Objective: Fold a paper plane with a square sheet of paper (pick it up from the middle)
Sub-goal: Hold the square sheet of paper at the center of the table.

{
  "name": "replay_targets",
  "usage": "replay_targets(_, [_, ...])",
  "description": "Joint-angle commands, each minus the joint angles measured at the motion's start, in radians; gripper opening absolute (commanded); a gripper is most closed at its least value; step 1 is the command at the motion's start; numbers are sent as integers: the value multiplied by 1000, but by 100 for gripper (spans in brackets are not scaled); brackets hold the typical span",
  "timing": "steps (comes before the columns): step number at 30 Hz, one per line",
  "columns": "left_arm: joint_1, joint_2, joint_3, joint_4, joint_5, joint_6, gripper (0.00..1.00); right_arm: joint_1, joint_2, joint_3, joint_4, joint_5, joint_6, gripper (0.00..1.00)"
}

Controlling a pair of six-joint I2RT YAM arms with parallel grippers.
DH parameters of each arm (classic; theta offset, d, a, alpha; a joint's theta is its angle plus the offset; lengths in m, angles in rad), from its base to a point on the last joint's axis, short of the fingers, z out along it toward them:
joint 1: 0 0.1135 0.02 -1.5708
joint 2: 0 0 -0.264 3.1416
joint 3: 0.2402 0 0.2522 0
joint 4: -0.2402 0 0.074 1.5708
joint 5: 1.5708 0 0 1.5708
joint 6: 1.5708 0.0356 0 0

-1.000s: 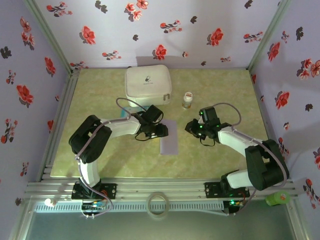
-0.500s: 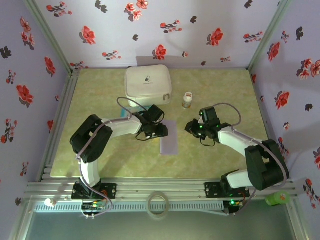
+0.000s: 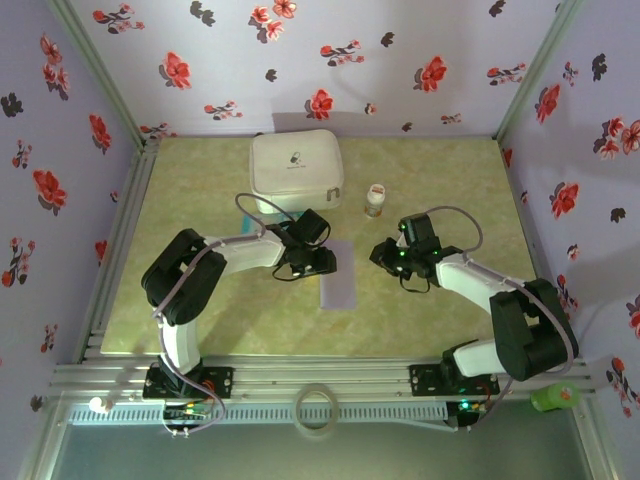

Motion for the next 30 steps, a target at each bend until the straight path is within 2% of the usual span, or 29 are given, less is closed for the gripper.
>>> replay_targets(1, [-4, 69, -12, -45, -55, 4, 46, -6, 0, -9, 16, -1, 11, 23])
replay_targets(30, [-9, 68, -15, -43, -56, 6, 46, -6, -5, -12, 15, -3, 8, 23])
